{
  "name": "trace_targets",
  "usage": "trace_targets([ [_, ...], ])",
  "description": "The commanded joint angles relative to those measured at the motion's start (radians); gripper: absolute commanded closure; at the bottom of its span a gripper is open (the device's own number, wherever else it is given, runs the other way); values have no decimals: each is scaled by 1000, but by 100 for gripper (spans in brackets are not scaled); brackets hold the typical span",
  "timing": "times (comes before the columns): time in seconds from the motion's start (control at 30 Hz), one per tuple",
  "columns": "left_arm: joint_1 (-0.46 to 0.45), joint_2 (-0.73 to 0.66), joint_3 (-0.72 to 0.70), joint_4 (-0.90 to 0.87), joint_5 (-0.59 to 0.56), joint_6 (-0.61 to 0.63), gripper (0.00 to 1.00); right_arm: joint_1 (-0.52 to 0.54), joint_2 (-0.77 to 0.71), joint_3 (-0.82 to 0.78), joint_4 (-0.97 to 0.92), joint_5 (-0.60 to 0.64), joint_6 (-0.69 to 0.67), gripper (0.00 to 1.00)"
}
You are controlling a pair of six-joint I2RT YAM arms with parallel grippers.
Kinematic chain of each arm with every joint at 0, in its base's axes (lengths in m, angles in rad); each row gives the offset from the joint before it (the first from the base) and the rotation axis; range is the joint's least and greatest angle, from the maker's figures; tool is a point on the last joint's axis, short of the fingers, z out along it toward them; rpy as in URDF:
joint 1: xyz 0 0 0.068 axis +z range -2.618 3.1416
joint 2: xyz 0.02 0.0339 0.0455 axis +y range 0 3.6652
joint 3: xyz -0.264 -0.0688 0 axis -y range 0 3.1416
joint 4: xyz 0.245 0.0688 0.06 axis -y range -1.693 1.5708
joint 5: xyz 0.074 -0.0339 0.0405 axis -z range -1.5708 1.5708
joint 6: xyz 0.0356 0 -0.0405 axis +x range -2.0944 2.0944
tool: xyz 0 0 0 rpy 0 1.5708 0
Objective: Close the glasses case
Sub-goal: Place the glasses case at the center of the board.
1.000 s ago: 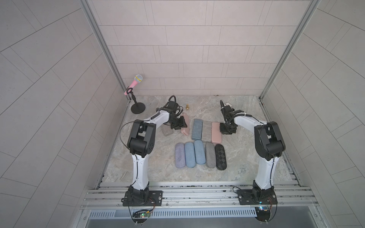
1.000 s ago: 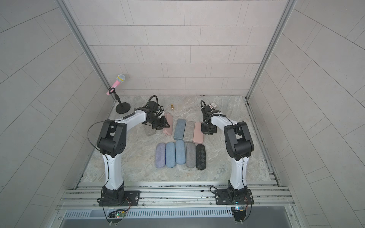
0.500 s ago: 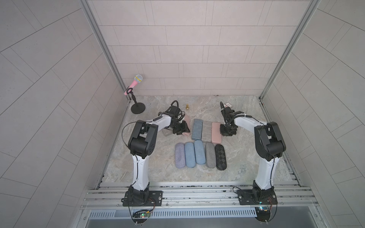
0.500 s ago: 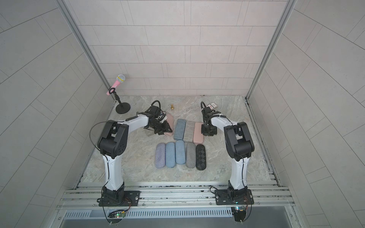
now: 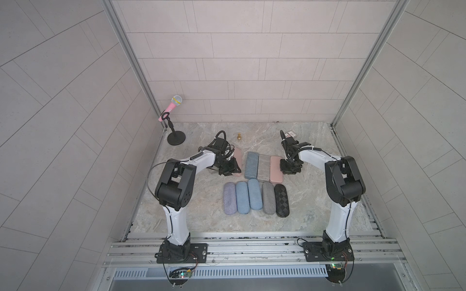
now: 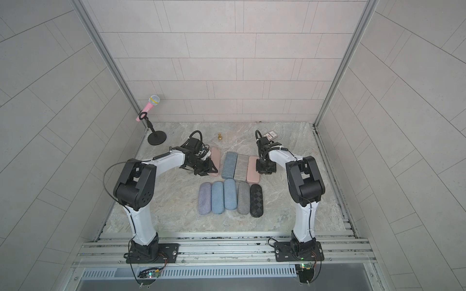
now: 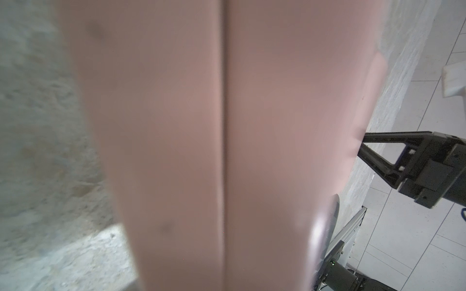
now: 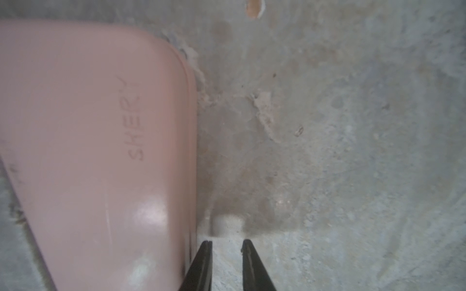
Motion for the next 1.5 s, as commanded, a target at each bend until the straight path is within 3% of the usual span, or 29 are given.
trace_targets([
  [0.0, -3, -59, -41, 58, 39, -19, 71, 9, -51, -17, -15, 13, 8, 76],
  [0.23, -3, -60, -136, 209, 125, -101, 67, 15, -74, -30, -23, 19, 10, 75],
  [0.53, -2, -79, -107, 154, 85, -84, 39, 20, -100, -27, -38, 27, 10, 74],
  [0.73, 3, -123, -38, -16, -33, -10, 31, 20, -127, -27, -51, 34, 10, 74],
  [1.13, 64, -171, 133, -276, -263, 59, 27, 20, -167, -42, -57, 32, 4, 73],
  [1.47, 198, 37, 423, -460, -462, 66, 24, 20, -173, -65, -39, -13, -22, 72],
])
